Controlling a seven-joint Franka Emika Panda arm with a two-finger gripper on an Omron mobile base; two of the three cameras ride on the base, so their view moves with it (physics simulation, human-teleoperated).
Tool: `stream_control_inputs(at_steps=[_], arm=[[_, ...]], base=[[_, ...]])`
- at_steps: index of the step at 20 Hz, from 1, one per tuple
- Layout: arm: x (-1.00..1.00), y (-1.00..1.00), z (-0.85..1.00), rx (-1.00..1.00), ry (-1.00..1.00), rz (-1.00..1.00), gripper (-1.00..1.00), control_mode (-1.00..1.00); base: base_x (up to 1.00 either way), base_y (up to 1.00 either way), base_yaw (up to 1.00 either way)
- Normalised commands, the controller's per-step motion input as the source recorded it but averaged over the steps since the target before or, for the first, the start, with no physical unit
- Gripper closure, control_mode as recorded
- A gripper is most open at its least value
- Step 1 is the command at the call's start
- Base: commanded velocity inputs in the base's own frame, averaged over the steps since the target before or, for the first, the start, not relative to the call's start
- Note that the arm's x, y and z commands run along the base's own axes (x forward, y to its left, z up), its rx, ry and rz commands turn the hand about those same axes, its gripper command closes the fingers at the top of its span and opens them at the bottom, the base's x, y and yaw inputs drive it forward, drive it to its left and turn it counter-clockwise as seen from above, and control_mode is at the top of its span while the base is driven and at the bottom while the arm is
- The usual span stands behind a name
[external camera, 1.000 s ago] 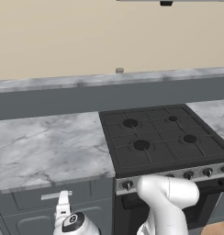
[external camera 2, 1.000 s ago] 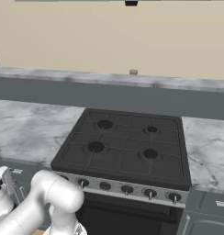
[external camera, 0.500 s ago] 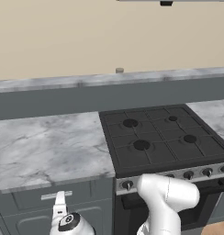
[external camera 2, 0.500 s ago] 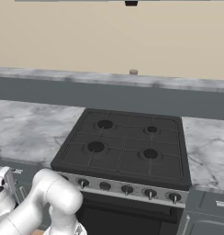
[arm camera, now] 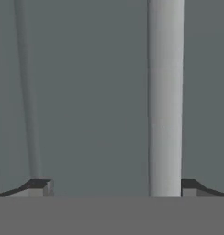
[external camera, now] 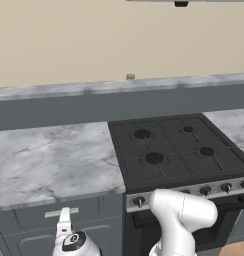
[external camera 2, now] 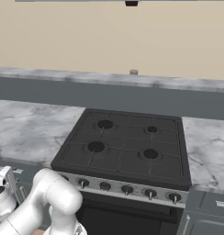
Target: Take the tongs from the drawer on the left and place them on the dining counter next to the tray containing the kebab skewer.
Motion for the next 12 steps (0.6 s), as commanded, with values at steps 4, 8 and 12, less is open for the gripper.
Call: stream_control_inputs(at_steps=[4,8,12], arm=[[0.26,0.02,-0.26,0.00,0.00,0.00,-1.00,-1.00],[0.26,0.00,-0.14,0.00,0.00,0.00,-1.00,-1.00],[0.28,0.00,-0.07,0.00,0.00,0.00,-1.00,-1.00]], base=[[0.00,0.00,0.00],[0.00,0.00,0.00],[0.00,0.00,0.00]])
